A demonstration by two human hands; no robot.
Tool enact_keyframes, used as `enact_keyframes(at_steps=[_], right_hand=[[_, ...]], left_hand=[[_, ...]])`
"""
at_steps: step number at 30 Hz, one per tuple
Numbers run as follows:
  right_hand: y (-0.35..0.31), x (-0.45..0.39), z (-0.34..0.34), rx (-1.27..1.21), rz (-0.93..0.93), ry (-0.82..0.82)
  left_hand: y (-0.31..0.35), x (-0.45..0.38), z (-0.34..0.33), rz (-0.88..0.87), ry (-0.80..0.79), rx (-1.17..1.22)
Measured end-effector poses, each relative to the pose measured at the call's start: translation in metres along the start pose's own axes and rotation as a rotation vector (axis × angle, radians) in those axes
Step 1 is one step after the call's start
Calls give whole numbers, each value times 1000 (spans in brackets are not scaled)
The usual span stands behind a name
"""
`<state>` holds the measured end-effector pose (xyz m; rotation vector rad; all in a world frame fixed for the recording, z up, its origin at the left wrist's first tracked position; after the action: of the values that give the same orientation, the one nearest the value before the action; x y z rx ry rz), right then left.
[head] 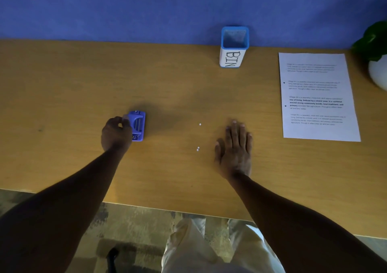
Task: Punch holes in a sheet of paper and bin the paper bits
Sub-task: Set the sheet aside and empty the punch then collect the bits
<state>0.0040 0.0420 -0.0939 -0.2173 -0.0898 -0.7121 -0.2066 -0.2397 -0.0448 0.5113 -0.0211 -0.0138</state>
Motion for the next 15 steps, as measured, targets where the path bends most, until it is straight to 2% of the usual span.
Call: enact_keyframes(at_steps=[15], right_hand=[[1, 0, 2, -14, 5, 8]], left_hand=[[-4, 1, -5, 21, -62, 31]])
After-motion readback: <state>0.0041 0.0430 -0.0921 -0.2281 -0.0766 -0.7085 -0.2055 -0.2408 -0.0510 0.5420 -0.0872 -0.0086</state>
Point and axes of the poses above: each hand's wrist, its own x-axis away from the middle knuckle, its own z-axis out of the back of the hand, y = z × x, the point moved 4 cm from there along -x, towards the middle knuckle, and after that the axes turned 10 degrees about -z, right-handed, at the moved point
